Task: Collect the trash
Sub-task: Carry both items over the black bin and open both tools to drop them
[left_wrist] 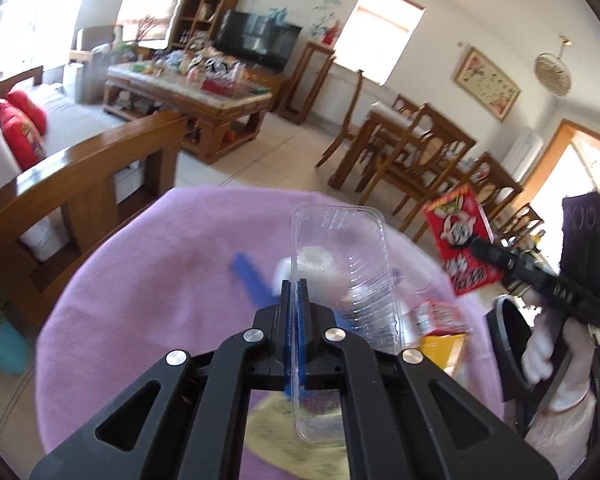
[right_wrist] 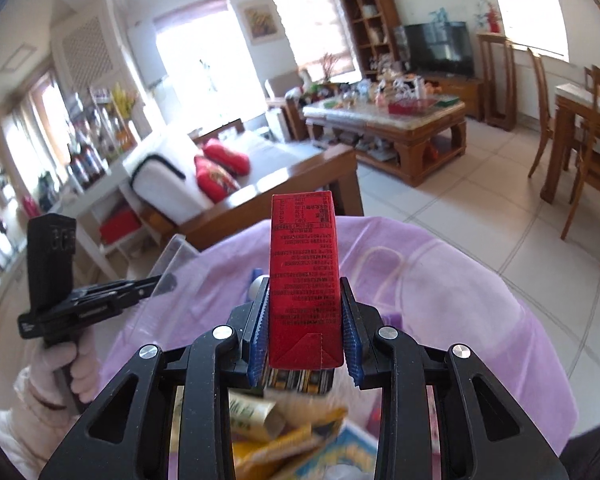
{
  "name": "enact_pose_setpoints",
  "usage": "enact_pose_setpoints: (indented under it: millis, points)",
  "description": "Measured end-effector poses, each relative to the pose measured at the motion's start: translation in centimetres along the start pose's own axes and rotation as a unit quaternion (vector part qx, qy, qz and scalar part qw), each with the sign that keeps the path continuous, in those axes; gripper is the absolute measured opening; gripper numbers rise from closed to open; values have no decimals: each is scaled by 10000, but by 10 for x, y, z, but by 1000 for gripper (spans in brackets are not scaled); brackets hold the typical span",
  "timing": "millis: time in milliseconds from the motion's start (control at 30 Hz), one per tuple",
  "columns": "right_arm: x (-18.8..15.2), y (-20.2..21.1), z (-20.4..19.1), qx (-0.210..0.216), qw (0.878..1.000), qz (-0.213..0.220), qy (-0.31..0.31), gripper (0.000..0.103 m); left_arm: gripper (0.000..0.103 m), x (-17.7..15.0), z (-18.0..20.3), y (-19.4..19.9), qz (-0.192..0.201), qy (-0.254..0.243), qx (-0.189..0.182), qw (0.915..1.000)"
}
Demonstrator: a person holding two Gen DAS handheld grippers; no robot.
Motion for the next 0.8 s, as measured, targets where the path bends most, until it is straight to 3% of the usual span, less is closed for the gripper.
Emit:
enact_pose_setpoints:
  millis: [100, 367, 567, 800]
  points:
    - [-24, 44, 17, 16, 9987, 322, -398, 31, 2, -2, 44, -1, 85, -218, -310, 9992]
    - [-96, 153, 88, -804, 9849, 952, -1205, 31, 2, -18, 183, -36, -148, -951, -1300, 9868]
    - [-155, 229, 152, -1486, 9635, 1277, -1826, 31, 2, -51, 281, -77, -619, -1489, -1859, 9692]
    - [-224, 283, 228, -2382, 9333, 1225, -2393, 32, 2, -90, 370, -130, -1117, -1823, -2106, 9539]
Point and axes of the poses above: each gripper's, at about its wrist camera, not at the fingertips, and y roughly against the way its jaws point, z to its right, x to its top, the point moved 4 cm from there along -y, roughly the way its jaws point, and after that the axes turned 1 degree about x, right-handed, at the moved point
